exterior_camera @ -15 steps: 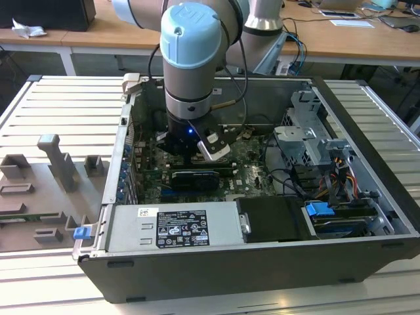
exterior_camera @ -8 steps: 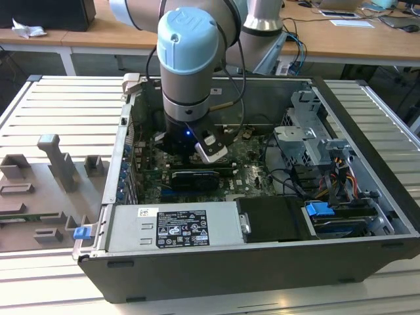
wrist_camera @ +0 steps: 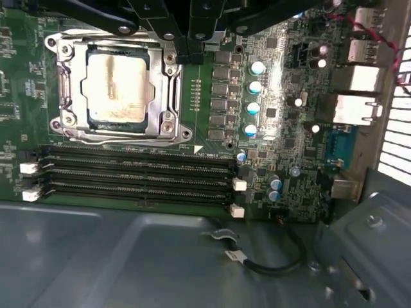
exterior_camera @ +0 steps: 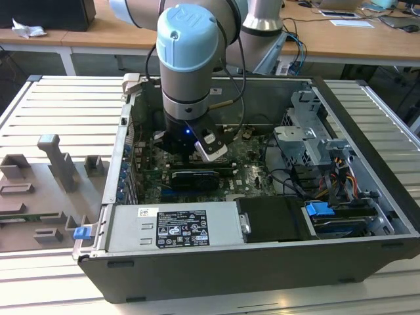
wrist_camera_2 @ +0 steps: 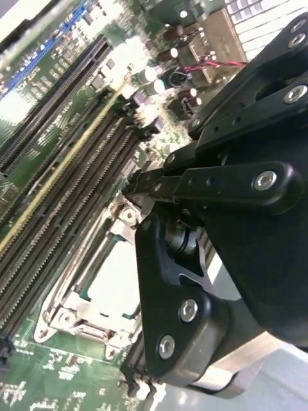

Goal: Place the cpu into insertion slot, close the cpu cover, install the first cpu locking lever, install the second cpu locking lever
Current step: 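Install the second cpu locking lever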

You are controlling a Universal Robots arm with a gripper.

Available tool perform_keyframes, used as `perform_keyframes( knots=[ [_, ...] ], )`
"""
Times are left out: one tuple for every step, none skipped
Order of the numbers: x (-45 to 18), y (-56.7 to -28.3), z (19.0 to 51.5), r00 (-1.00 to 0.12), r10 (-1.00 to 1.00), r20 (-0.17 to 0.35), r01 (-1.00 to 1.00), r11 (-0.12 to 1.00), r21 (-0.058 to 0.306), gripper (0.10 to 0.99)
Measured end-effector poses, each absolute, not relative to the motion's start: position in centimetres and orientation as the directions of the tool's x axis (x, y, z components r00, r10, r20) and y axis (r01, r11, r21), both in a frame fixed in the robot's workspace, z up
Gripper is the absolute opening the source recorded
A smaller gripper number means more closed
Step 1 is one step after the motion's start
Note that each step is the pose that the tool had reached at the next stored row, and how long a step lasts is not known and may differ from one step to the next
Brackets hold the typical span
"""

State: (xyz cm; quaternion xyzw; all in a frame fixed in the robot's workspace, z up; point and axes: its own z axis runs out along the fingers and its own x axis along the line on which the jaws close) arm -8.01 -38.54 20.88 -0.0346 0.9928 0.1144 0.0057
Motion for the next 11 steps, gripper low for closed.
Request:
perform_keyframes(
  knots=[
    [-8.02,-38.54,21.11,-0.998,-0.067,-0.019,-0.07,0.971,0.227,0.106],
    [-8.01,-38.53,21.24,-0.998,-0.067,-0.019,-0.07,0.971,0.227,0.106],
    [-8.01,-38.53,21.32,-0.998,-0.067,-0.019,-0.07,0.971,0.227,0.106],
    [-8.01,-38.53,21.44,-0.998,-0.067,-0.019,-0.07,0.971,0.227,0.106],
    [-8.01,-38.53,21.5,-0.998,-0.067,-0.019,-0.07,0.971,0.227,0.106],
    [-8.01,-38.53,21.66,-0.998,-0.067,-0.019,-0.07,0.971,0.227,0.106],
    [-8.01,-38.53,21.75,-0.998,-0.067,-0.019,-0.07,0.971,0.227,0.106],
    [-8.01,-38.53,21.84,-0.998,-0.067,-0.019,-0.07,0.971,0.227,0.106],
    [-8.02,-38.53,21.91,-0.998,-0.067,-0.019,-0.07,0.971,0.227,0.106],
    [-8.02,-38.53,21.91,-0.998,-0.067,-0.019,-0.07,0.971,0.227,0.106],
    [-8.02,-38.53,21.92,-0.998,-0.067,-0.019,-0.07,0.971,0.227,0.106]
  ],
)
